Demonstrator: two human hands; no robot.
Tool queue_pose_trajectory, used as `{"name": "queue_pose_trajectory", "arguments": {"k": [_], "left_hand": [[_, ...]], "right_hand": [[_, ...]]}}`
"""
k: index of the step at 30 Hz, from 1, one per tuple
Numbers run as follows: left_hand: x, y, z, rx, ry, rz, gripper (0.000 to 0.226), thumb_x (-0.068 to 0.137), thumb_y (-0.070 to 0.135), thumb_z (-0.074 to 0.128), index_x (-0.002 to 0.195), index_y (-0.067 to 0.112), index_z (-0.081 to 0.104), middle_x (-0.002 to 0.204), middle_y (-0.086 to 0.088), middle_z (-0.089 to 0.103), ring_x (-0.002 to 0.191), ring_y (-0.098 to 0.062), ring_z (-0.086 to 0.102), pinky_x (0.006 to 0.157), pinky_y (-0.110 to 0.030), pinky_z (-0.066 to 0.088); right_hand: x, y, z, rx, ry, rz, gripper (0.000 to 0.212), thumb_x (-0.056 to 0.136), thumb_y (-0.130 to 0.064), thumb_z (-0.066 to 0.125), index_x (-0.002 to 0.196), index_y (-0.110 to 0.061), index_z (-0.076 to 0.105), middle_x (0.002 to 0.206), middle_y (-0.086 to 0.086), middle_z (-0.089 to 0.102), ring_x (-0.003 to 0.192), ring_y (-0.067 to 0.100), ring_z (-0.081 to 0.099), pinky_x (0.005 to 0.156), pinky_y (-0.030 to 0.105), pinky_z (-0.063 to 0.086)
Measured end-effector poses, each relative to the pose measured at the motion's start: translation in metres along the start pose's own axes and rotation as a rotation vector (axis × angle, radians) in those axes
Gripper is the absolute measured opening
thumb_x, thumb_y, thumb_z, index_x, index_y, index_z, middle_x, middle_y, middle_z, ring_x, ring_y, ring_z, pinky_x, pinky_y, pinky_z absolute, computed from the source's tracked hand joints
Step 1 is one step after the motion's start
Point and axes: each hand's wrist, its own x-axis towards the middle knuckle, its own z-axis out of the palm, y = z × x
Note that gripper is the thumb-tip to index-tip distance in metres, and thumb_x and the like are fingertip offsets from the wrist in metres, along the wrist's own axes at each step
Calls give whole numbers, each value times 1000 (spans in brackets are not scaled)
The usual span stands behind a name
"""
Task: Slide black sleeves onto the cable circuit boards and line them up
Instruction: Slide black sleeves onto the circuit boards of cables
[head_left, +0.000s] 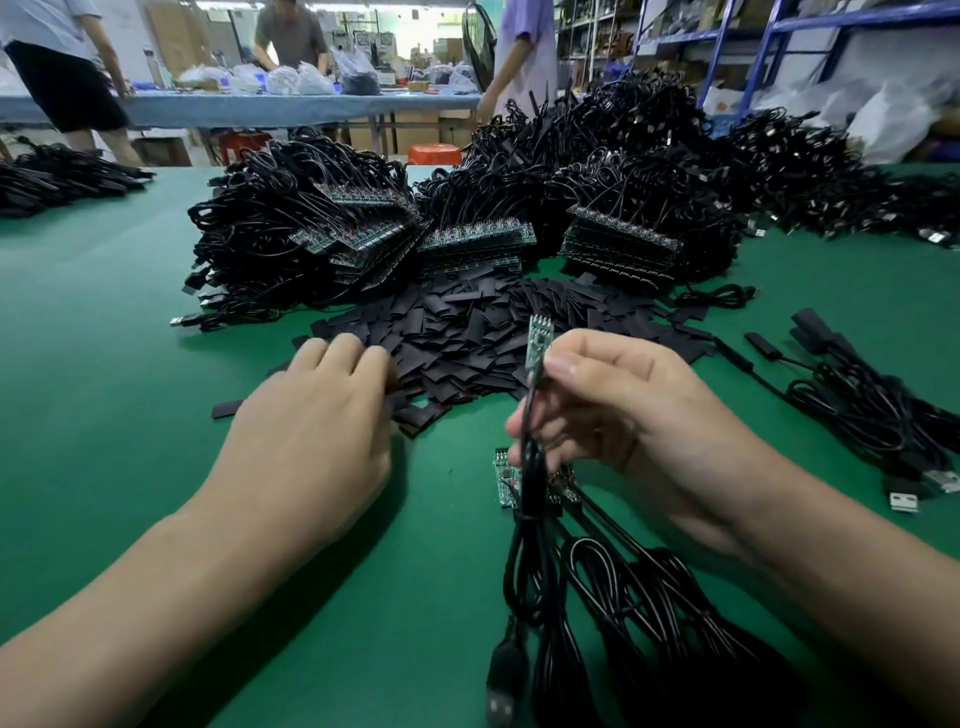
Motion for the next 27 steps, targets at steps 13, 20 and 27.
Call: {"name": "queue_pose_trajectory", "arguments": {"k": [13,20,27], "left_hand": [[2,-18,-3,224,-201,-61,16,97,19,53,111,26,50,100,4,43,78,-21,46,55,-36,42],[4,-10,-12,132,-83,-56,12,96,44,60,107,38,61,104,14,59,99,-18,61,59,-30,45],[3,-4,-16,-33,131,53,8,94,35,63,90,31,68,90,11,66,84,-23,65,56,-31,46]], "right_hand": [[4,-23,-31,-38,63,262,23,94,-26,53,74,-16,55,49,-3,42,30,8,33,34,17,24],[1,0,-25,-399,-43,317,27,104,-23,54,78,-20,58,60,5,60,33,19,47,36,20,34],[2,9,-20,-395,0,236,22,108,-29,48,93,-13,50,66,13,67,40,20,52,44,23,41]]}}
